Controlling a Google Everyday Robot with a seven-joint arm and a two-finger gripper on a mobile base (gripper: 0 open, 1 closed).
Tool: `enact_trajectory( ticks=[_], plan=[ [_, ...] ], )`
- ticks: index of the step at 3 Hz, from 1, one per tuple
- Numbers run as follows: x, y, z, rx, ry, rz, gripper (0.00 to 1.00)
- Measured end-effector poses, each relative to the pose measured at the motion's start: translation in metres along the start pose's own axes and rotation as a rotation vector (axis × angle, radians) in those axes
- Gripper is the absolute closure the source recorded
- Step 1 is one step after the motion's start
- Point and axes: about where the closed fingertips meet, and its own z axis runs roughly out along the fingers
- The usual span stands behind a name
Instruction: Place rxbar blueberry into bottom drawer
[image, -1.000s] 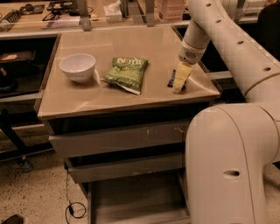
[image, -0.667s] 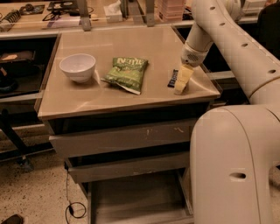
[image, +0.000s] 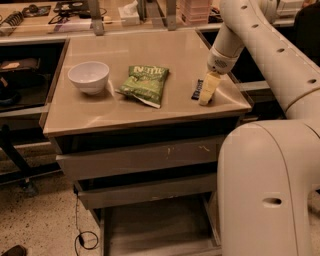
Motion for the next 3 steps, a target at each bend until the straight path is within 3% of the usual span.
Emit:
enact_trajectory(
  ticks=[1,2,3],
  plan=[
    [0.0,0.0,0.0,0.0,0.0,0.0,0.89],
    [0.0,0.0,0.0,0.0,0.0,0.0,1.0],
    [-0.0001,0.0,-0.0002,0.0,0.0,0.0,1.0]
  ],
)
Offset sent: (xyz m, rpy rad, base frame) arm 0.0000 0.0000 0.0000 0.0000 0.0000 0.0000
